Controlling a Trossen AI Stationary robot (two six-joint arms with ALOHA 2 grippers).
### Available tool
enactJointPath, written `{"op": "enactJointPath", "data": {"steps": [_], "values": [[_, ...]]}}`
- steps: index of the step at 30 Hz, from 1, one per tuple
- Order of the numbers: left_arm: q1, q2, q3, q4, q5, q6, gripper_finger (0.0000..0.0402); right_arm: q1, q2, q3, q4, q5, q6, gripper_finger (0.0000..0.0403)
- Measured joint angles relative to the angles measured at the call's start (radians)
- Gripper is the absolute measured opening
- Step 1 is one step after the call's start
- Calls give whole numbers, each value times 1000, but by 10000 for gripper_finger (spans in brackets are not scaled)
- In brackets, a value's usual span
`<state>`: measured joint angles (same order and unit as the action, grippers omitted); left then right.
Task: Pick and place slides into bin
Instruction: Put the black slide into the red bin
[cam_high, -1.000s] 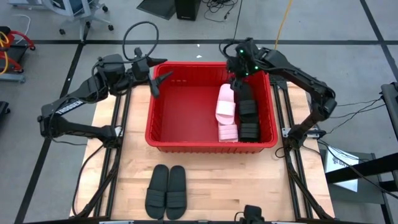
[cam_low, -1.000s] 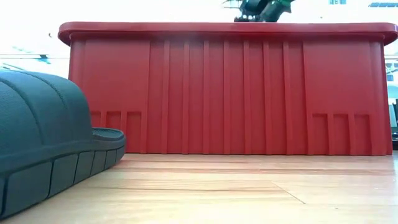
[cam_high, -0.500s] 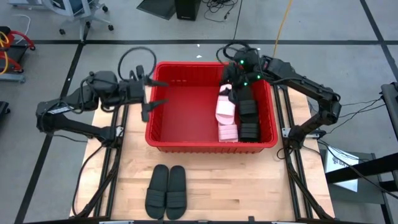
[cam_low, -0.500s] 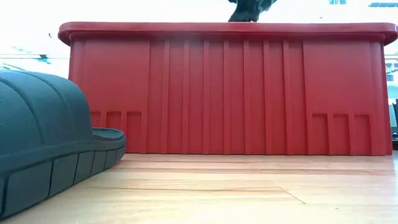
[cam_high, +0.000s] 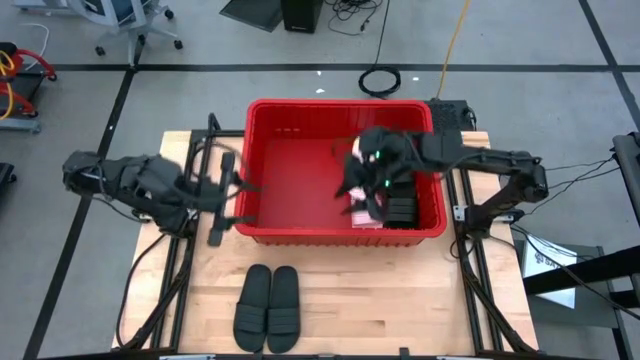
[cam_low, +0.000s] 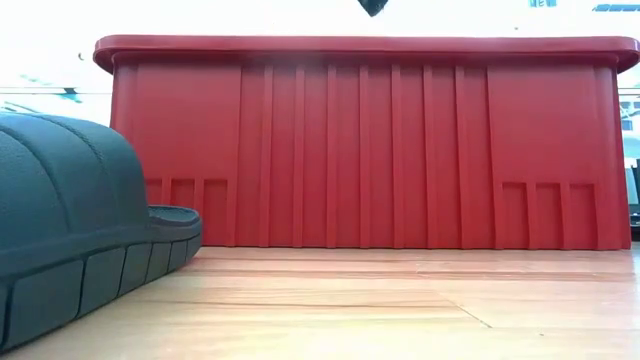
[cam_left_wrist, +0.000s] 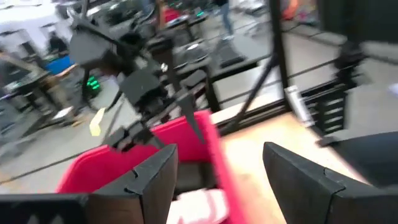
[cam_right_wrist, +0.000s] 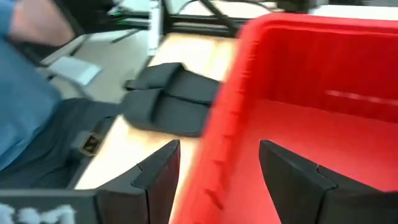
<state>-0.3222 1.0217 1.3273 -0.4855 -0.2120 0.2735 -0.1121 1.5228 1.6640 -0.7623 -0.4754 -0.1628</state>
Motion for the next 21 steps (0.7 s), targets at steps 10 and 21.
{"op": "enactJointPath", "data": {"steps": [10, 21], "values": [[-289, 78, 0, -13, -204, -87, 241, 227, 2, -194, 290, 5, 97, 212], [-445, 212, -1, 11, -398, -245, 241, 440, 1, -298, 557, 27, -71, 211]]}}
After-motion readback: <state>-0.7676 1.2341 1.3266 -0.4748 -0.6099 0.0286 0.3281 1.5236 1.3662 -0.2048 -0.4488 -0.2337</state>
